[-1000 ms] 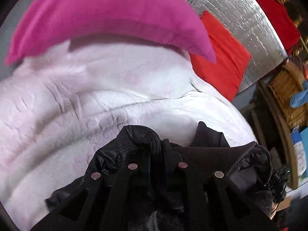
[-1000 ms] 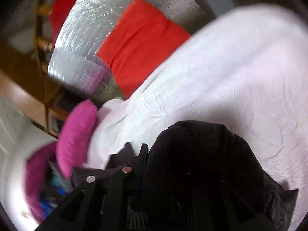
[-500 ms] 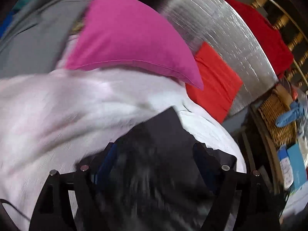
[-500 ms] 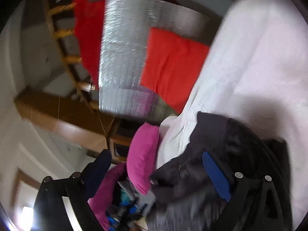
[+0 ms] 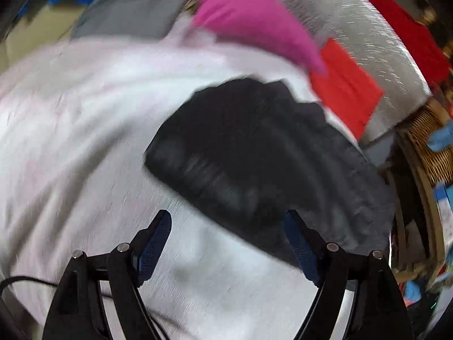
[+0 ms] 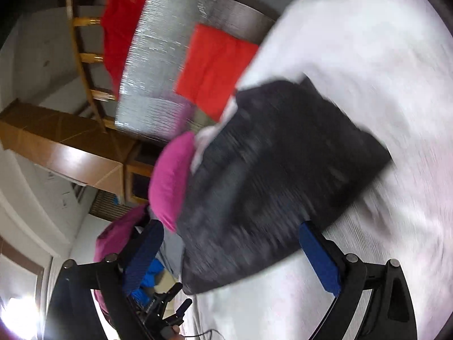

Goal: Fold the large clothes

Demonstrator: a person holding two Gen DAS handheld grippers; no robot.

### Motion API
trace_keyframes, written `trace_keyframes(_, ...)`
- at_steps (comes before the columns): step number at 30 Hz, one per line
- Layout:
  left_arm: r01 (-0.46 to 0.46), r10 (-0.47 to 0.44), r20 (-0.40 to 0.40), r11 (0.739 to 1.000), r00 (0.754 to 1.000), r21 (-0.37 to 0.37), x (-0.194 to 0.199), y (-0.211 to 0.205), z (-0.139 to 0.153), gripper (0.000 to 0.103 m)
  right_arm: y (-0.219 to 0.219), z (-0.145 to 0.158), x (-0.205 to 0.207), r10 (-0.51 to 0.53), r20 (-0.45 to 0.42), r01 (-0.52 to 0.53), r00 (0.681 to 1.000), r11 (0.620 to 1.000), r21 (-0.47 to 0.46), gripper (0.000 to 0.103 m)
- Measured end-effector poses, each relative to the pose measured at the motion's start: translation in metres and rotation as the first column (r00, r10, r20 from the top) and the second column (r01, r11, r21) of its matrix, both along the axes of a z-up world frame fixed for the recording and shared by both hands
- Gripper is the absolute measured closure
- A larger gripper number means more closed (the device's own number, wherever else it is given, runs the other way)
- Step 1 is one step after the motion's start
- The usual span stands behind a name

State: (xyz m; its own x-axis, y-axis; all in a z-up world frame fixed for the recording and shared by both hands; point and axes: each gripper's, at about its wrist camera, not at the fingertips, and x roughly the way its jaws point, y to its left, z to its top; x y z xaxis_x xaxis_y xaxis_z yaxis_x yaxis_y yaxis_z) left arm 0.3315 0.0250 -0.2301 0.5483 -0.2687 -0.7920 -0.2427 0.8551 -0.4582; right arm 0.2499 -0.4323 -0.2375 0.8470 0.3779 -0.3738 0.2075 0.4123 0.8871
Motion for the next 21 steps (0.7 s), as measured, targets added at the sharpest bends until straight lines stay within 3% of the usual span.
trace_keyframes(3,-0.069,0.066,-0.066,0.996,0.996,-0.049,0.001,0.012,-0.015,0.021,-0.001,-0.020,0.005,-0.009,-0.072,0.012,0.997,0.999,0.048,0.006)
trace_keyframes(6,-0.089,0.087,-0.047,0.995,0.995,-0.051,0.010,0.016,-0.017,0.021,-0.009,-0.031,0.012,-0.051,-0.103,0.055,0.993,0.998,0.035,0.006)
trace_keyframes(9,-0.119,0.116,-0.030,0.987,0.993,-0.111,0.027,0.023,-0.021,0.021,-0.021,-0.043,0.026,-0.100,-0.117,0.109,0.988,0.991,0.072,0.005)
trace_keyframes(15,-0.191,0.194,0.035,0.978,0.980,-0.082,0.055,0.032,-0.019,0.021,-0.037,-0.044,0.050,-0.158,-0.092,0.163,0.983,0.986,0.045,0.004)
trace_keyframes(17,-0.189,0.193,0.028,0.976,0.981,-0.112,0.062,0.035,-0.024,0.023,-0.039,-0.043,0.056,-0.170,-0.087,0.174,0.982,0.984,0.043,0.005)
trace_keyframes(19,-0.193,0.200,0.039,0.971,0.979,-0.140,0.064,0.035,-0.027,0.041,-0.040,-0.043,0.058,-0.193,-0.089,0.197,0.977,0.980,0.034,0.011)
trace_keyframes(20,-0.190,0.199,0.045,0.971,0.979,-0.145,0.064,0.033,-0.027,0.050,-0.040,-0.043,0.059,-0.204,-0.102,0.207,0.974,0.978,0.020,0.025)
trace_keyframes(21,-0.187,0.197,0.057,0.971,0.979,-0.146,0.063,0.033,-0.024,0.057,-0.040,-0.043,0.060,-0.213,-0.122,0.215,0.969,0.977,-0.001,0.049)
